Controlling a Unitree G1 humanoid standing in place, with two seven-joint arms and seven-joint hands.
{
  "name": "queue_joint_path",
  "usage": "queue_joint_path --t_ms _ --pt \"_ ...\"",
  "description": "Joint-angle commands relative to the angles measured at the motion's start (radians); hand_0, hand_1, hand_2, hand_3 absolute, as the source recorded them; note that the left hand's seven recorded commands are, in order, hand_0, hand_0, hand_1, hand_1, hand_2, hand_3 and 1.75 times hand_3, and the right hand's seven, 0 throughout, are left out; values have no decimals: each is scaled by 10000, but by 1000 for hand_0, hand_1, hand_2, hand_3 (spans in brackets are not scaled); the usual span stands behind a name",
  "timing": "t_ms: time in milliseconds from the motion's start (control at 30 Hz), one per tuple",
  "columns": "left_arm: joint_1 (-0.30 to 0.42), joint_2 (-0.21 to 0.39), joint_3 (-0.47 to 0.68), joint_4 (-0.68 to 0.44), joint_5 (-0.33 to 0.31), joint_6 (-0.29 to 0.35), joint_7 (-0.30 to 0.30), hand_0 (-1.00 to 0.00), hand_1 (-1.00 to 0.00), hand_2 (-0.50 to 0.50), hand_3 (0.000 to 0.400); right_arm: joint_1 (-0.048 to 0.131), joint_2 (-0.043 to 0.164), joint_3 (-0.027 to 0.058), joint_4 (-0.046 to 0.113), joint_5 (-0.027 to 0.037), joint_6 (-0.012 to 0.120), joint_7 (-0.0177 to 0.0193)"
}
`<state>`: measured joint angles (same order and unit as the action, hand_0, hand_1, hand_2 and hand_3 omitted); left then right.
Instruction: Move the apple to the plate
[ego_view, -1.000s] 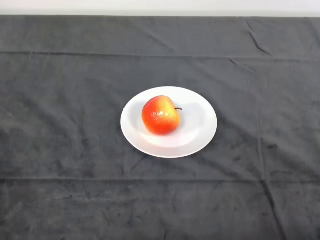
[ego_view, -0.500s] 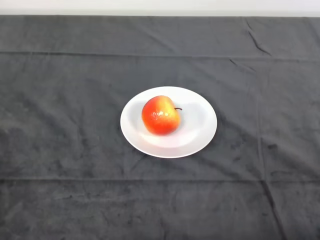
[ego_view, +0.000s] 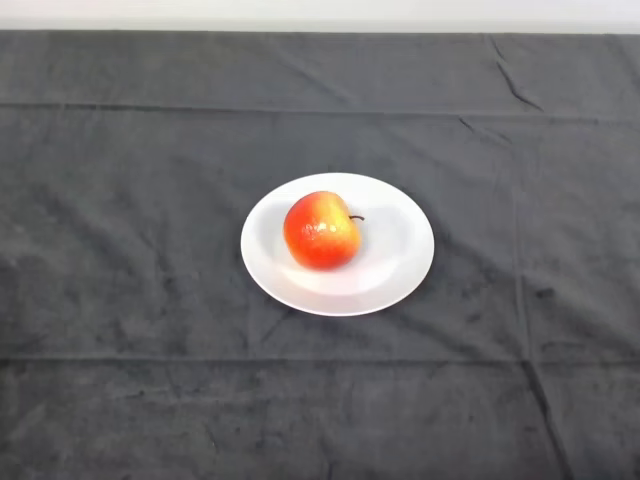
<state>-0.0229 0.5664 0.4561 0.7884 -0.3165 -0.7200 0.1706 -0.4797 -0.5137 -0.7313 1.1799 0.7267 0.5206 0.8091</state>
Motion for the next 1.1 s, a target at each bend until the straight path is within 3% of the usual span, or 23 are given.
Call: queue_joint_path --t_ms 33,1100 --pt "-339 99 536 356 172 -280 -97 0 0 0 0 35 -3 -132 118 47 24 -4" --pt "-371 -122 699 167 441 -168 -187 0 0 0 0 33 -4 -131 123 41 19 1"
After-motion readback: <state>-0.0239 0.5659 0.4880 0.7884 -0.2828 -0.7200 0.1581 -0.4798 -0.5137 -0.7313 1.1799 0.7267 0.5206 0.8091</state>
